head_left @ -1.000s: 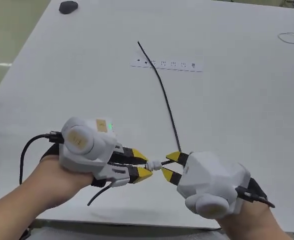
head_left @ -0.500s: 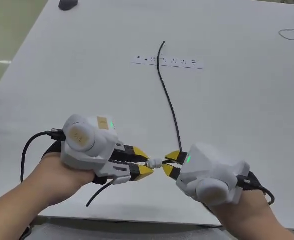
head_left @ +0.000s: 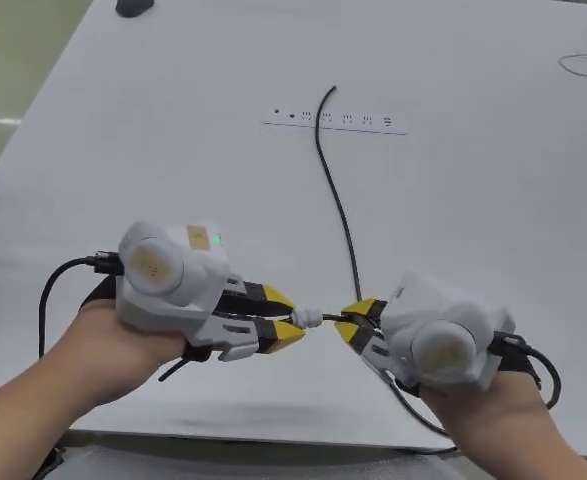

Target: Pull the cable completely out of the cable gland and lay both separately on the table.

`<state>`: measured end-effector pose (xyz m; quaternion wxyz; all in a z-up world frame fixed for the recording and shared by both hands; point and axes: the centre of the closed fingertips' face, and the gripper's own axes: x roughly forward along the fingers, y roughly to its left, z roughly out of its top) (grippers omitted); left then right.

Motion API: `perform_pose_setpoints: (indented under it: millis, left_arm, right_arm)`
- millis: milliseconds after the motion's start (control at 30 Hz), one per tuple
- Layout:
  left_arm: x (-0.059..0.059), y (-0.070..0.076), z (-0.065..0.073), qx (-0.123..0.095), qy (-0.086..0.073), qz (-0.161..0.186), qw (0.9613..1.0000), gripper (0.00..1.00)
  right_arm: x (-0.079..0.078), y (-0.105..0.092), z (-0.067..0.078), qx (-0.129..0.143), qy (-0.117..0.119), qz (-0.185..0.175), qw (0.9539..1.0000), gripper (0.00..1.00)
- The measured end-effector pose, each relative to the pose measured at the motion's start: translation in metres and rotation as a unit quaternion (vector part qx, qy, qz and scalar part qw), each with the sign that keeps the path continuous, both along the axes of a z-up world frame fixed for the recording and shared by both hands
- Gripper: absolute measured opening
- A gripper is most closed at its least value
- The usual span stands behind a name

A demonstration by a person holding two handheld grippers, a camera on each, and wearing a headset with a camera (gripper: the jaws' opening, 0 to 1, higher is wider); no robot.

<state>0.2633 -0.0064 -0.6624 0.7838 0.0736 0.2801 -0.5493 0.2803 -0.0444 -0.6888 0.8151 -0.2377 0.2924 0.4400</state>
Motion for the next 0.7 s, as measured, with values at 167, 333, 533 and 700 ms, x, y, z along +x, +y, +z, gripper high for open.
perform_pose_setpoints:
  millis: [167,333,533,700]
  left_arm:
    - [0.002,0.001,-0.001,0.002,-0.001,0.000,1.0000,0.15]
    - [0.002,0.002,-0.001,0.001,-0.001,0.002,1.0000,0.15]
    - [0.001,0.003,0.000,0.001,-0.004,0.003,1.0000,0.15]
    - [0.001,0.004,0.001,-0.001,-0.003,0.006,1.0000,0.15]
  right_arm:
    - [0.004,-0.009,-0.005,0.002,0.011,-0.023,0.9997,0.01]
    - [0.006,-0.019,-0.013,0.003,0.028,-0.047,0.9985,0.01]
    - [0.009,-0.031,-0.024,0.003,0.044,-0.077,0.9961,0.01]
    - [0.010,-0.040,-0.034,0.004,0.059,-0.106,0.9926,0.00]
